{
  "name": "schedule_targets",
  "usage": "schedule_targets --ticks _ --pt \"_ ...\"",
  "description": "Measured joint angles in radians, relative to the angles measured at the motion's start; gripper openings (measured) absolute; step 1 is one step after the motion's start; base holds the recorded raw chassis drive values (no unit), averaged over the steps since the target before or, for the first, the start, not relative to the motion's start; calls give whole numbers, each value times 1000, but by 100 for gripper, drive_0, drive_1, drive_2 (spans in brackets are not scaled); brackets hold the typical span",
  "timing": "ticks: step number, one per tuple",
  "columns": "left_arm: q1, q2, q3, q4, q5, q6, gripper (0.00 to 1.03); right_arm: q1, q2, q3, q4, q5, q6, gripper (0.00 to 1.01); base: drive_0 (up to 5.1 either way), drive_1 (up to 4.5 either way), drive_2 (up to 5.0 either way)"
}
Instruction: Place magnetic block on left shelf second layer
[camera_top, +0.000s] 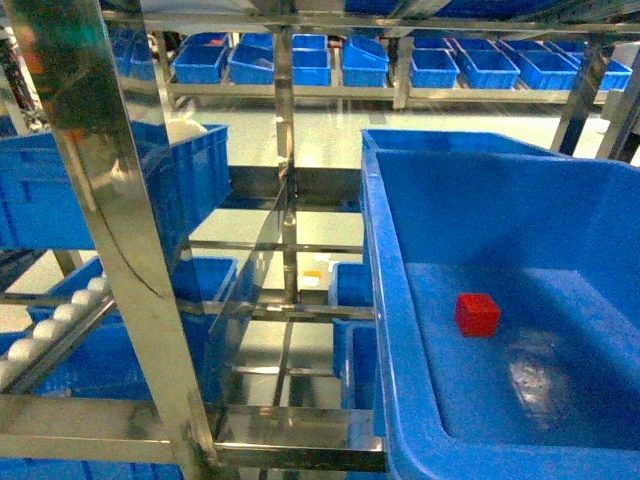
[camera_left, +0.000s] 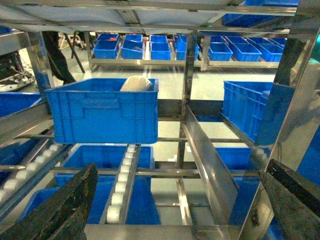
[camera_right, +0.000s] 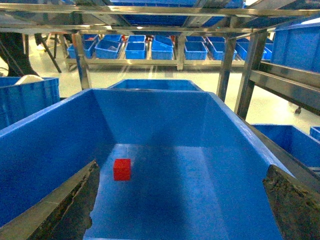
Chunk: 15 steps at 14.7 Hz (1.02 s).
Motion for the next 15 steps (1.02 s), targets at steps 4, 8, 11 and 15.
schedule_targets --ticks 4,8,11,15 --pt "0 0 0 0 0 0 98 0 0 0 0 0 0 98 0 0 0" --pt "0 0 0 0 0 0 98 0 0 0 0 0 0 98 0 0 0" --pt "0 0 0 0 0 0 98 0 0 0 0 0 0 98 0 0 0" --pt "0 0 0 0 0 0 98 0 0 0 0 0 0 98 0 0 0"
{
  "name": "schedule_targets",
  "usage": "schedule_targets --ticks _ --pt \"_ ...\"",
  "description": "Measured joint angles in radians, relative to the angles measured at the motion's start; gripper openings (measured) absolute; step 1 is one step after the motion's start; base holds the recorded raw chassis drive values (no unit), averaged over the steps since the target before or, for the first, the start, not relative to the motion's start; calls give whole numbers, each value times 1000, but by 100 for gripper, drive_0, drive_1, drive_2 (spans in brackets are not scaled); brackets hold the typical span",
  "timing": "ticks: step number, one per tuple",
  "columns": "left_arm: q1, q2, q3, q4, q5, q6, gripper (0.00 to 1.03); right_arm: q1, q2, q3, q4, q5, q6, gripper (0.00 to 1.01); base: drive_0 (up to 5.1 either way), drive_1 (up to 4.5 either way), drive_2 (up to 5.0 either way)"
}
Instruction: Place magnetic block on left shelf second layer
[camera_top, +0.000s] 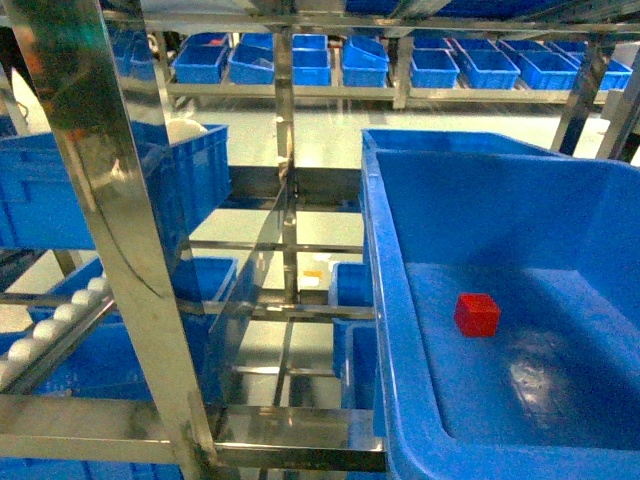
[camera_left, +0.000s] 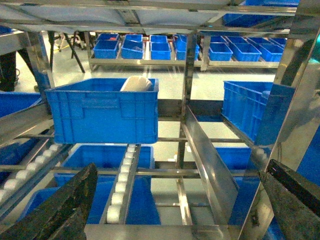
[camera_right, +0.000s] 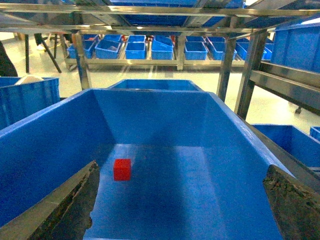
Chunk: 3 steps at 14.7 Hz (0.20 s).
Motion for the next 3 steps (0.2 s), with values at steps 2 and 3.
schedule_targets --ticks 2,3 --pt "0 0 0 0 0 0 98 0 0 0 0 0 0 98 0 0 0" --pt "0 0 0 0 0 0 98 0 0 0 0 0 0 98 0 0 0"
